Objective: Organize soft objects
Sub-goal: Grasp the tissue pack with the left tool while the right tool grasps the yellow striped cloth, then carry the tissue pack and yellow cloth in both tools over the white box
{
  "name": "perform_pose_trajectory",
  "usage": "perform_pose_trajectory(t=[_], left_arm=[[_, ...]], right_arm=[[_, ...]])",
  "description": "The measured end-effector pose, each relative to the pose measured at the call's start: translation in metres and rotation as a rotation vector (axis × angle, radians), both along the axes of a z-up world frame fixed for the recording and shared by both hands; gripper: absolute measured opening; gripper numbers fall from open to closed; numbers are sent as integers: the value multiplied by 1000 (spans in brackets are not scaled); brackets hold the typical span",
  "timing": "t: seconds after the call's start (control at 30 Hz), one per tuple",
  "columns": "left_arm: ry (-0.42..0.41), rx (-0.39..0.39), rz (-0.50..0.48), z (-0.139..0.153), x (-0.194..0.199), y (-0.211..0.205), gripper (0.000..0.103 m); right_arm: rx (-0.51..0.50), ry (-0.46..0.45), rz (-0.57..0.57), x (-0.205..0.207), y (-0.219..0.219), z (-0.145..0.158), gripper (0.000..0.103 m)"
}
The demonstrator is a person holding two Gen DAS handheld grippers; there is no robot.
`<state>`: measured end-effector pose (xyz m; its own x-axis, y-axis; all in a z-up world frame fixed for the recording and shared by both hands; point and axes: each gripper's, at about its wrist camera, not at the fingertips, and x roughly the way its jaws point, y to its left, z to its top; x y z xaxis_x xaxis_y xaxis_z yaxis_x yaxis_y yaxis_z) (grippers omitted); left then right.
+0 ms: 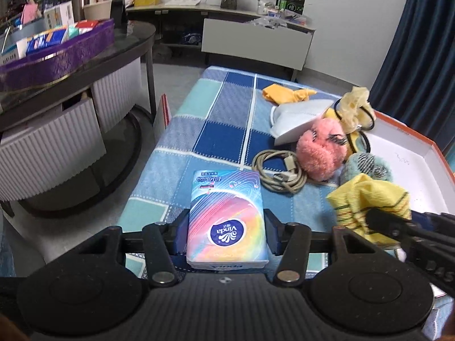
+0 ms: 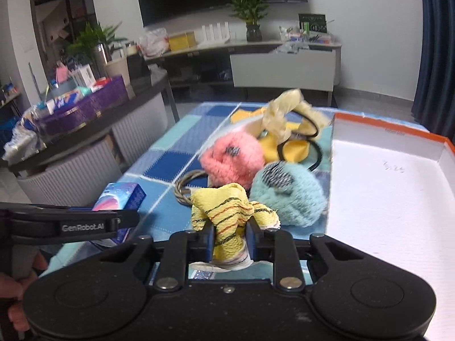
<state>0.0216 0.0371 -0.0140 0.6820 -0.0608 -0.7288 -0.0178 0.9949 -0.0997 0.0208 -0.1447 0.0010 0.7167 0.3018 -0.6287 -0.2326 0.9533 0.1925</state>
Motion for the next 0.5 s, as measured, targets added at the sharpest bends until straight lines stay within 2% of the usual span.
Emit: perform_pose_trajectory(t=[0.23, 0.5], left_arm=[[-24, 2, -53, 21, -6, -13, 53], [-49, 58, -218, 50, 2, -50, 53]], right_arm=[[-32, -52, -69, -15, -29, 23, 28], [-21, -44, -191, -23, -70, 33, 28]])
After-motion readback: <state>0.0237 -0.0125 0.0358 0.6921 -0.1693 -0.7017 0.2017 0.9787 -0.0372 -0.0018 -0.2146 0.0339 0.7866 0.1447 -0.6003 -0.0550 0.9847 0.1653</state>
